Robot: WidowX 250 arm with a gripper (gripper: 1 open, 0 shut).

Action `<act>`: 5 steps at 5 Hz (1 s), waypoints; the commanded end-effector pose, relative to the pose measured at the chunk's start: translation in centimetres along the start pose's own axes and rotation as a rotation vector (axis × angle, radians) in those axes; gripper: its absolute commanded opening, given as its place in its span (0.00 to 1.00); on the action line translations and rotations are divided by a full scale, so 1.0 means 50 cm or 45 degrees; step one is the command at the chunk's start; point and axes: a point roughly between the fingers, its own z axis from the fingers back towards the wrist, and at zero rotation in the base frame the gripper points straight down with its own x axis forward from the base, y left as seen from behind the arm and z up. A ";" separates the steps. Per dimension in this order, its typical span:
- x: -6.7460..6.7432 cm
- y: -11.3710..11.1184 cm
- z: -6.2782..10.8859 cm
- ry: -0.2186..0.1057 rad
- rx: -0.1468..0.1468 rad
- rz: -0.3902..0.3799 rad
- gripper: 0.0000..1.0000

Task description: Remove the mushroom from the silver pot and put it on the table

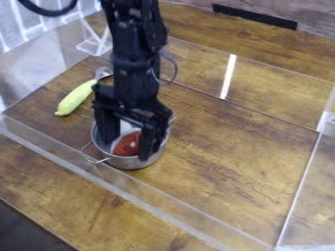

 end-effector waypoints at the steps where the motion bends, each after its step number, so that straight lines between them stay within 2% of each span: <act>1: 0.016 0.023 0.003 -0.066 0.001 0.033 1.00; 3: 0.032 0.040 -0.014 -0.093 -0.005 0.048 1.00; 4: 0.040 0.048 -0.017 -0.111 -0.008 0.054 0.00; 5: 0.044 0.052 -0.015 -0.132 -0.013 0.059 0.00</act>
